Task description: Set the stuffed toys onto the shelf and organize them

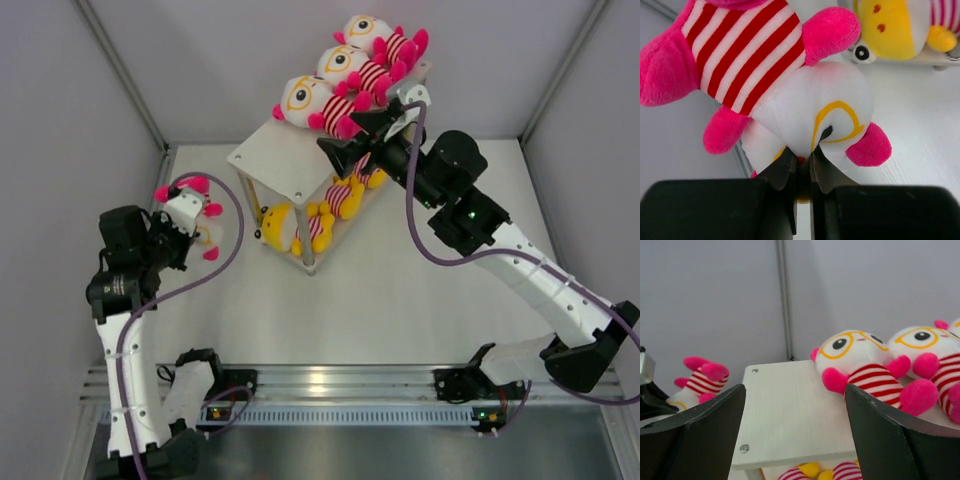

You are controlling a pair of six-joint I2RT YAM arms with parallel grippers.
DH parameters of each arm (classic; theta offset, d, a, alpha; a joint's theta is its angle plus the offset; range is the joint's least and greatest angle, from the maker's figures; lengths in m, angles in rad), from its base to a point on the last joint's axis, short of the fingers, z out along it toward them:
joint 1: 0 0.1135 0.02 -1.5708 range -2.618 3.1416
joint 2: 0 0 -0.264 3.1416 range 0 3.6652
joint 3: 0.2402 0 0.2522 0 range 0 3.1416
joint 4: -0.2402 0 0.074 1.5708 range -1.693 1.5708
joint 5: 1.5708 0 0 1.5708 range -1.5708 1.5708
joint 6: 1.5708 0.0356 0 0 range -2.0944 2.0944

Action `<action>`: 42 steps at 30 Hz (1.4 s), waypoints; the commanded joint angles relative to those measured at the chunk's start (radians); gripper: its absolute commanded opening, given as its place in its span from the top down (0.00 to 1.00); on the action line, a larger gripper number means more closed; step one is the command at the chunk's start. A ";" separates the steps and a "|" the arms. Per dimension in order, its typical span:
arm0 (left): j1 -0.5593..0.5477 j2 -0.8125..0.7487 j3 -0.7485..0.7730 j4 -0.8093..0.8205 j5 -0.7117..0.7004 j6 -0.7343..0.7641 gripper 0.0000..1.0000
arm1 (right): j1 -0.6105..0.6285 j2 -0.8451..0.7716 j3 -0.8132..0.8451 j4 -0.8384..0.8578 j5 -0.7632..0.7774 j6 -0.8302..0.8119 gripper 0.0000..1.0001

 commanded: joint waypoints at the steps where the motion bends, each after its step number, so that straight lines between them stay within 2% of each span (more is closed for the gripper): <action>1: 0.000 -0.014 0.189 -0.205 0.117 0.043 1.00 | -0.006 0.020 0.145 -0.060 -0.261 -0.017 0.19; 2: 0.000 -0.009 0.234 -0.230 0.118 0.047 1.00 | -0.008 0.021 0.173 -0.060 -0.298 -0.017 0.19; 5: 0.000 -0.001 0.365 -0.298 0.249 0.067 1.00 | -0.006 0.096 0.297 -0.145 -0.459 -0.017 0.18; 6: 0.000 0.005 0.394 -0.365 0.297 0.089 1.00 | -0.006 0.141 0.330 -0.184 -0.510 -0.017 0.17; 7: 0.000 0.013 0.426 -0.402 0.372 0.116 1.00 | -0.006 0.163 0.363 -0.198 -0.617 -0.017 0.15; 10: -0.001 0.023 0.498 -0.546 0.502 0.259 1.00 | -0.005 0.229 0.469 -0.237 -0.748 0.005 0.15; 15: -0.003 0.011 0.453 -0.546 0.534 0.288 1.00 | 0.015 0.272 0.471 -0.263 -0.776 -0.004 0.15; 19: -0.004 0.016 0.423 -0.546 0.561 0.319 1.00 | 0.076 0.300 0.506 -0.376 -0.720 -0.136 0.14; 28: -0.004 0.016 0.409 -0.546 0.564 0.324 1.00 | 0.136 0.378 0.571 -0.379 -0.731 -0.135 0.12; 32: -0.004 0.013 0.409 -0.546 0.566 0.320 1.00 | 0.159 0.424 0.598 -0.363 -0.707 -0.118 0.14; 35: -0.006 0.011 0.420 -0.546 0.567 0.317 1.00 | 0.178 0.442 0.611 -0.370 -0.652 -0.122 0.21; 38: -0.007 0.011 0.434 -0.546 0.547 0.313 1.00 | 0.181 0.442 0.600 -0.393 -0.627 -0.135 0.23; 39: -0.006 0.011 0.436 -0.546 0.544 0.313 1.00 | 0.181 0.439 0.586 -0.393 -0.627 -0.135 0.27; 40: -0.006 0.013 0.434 -0.546 0.543 0.314 1.00 | 0.182 0.436 0.578 -0.389 -0.627 -0.132 0.34; 41: -0.006 0.014 0.432 -0.546 0.544 0.311 1.00 | 0.184 0.433 0.572 -0.386 -0.631 -0.130 0.56; 42: -0.006 0.014 0.434 -0.546 0.546 0.310 1.00 | 0.187 0.432 0.568 -0.384 -0.631 -0.132 0.68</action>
